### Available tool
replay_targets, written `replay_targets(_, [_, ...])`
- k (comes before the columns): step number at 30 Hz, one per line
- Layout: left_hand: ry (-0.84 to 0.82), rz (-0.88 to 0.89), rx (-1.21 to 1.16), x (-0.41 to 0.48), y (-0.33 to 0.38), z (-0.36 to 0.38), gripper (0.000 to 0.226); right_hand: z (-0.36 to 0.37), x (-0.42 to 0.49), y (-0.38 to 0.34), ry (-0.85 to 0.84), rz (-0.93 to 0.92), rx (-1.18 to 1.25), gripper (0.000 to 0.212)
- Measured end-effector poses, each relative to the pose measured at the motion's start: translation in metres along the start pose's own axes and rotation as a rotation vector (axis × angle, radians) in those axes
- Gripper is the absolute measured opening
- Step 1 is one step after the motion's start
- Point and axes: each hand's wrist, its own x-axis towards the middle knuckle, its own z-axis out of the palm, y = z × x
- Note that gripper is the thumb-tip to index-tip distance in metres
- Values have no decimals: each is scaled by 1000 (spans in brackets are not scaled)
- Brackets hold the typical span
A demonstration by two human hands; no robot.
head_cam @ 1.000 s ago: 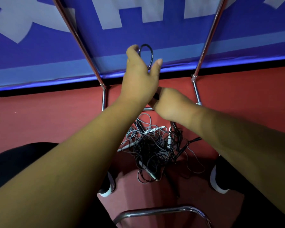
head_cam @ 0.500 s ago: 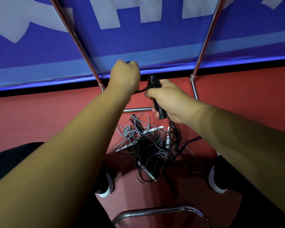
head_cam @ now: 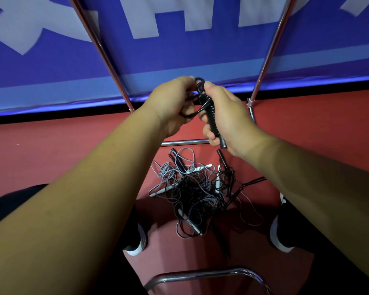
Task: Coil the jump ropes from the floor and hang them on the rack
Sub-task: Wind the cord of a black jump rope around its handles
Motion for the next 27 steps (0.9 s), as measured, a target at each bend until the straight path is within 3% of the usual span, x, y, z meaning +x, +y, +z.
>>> replay_targets(6, [-93, 26, -178, -7, 9, 2, 12, -7, 8, -8, -76, 35, 105, 50])
replay_targets(13, [-231, 10, -215, -7, 14, -4, 19, -11, 5, -16, -130, 52, 199, 51])
replay_targets(22, [-202, 206, -109, -6, 2, 0, 21, -17, 8, -16, -302, 152, 193, 61])
replay_targets(27, [-130, 265, -65, -12, -3, 7, 22, -16, 7, -15, -282, 163, 155, 64])
